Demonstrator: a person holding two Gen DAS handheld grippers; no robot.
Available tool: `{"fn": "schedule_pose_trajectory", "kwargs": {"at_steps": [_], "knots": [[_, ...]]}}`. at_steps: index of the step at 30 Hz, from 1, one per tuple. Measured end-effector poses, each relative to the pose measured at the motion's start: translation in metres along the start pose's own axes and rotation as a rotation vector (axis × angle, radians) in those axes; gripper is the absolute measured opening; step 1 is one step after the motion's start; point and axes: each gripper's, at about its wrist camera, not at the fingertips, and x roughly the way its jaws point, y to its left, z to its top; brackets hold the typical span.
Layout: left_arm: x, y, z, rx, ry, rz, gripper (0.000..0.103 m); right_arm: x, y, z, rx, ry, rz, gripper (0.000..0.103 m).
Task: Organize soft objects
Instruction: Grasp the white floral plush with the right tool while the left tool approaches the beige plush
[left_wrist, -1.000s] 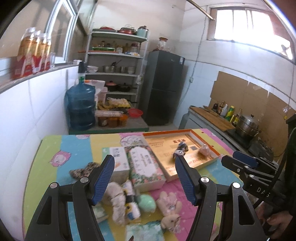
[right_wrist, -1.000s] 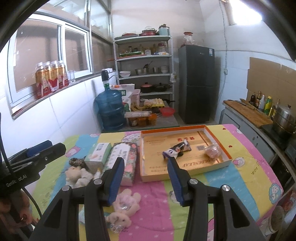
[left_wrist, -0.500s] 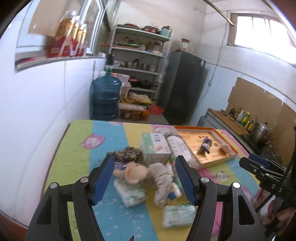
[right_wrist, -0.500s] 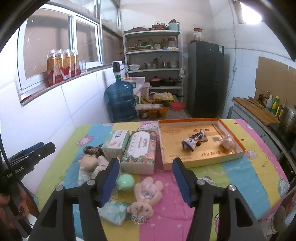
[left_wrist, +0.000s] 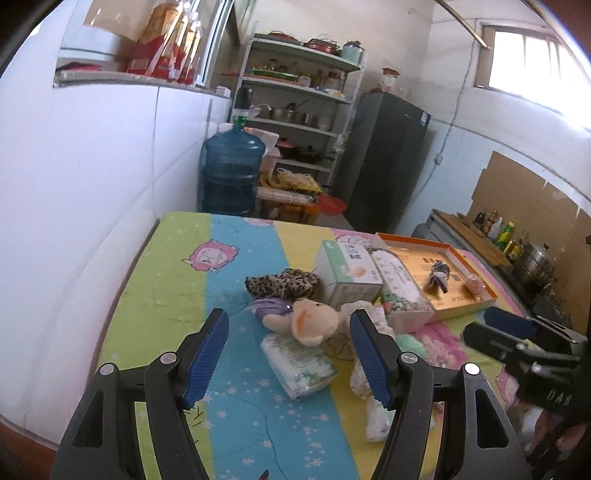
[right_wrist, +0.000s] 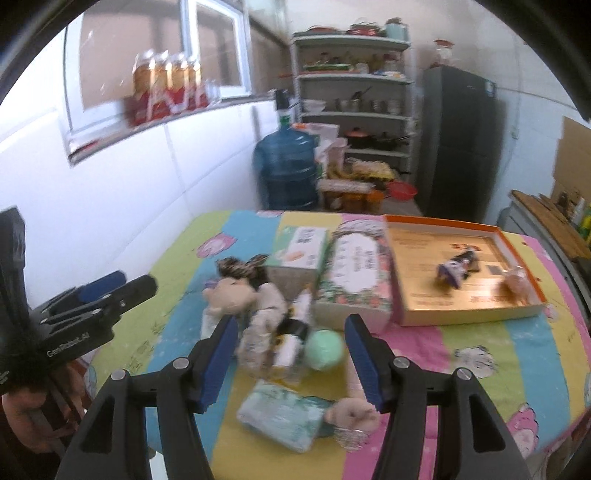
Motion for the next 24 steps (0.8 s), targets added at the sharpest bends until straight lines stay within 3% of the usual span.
{"fn": "schedule_pose_trajectory", "kwargs": {"at_steps": [7, 14, 17, 21, 24], "knots": [[0.018, 0.02, -0.004, -0.038, 0.028, 0.03, 0.07, 0.04, 0.02, 0.006, -0.035, 0.068, 0.038, 0.06], [0.031, 0.042, -0.007, -0.071, 0.036, 0.038, 0.07, 0.079, 0.03, 0.003, -0.071, 0.103, 0.017, 0.056], [0.039, 0.052, -0.01, -0.081, 0.046, 0.031, 0.07, 0.092, 0.032, -0.001, -0.083, 0.135, 0.007, 0.045], [0.049, 0.059, -0.015, -0.096, 0.062, 0.012, 0.07, 0.105, 0.033, -0.008, -0.106, 0.182, 0.004, 0.017], [0.056, 0.058, -0.017, -0.099, 0.075, 0.002, 0.07, 0.108, 0.031, -0.012, -0.102, 0.188, 0.016, 0.011]]}}
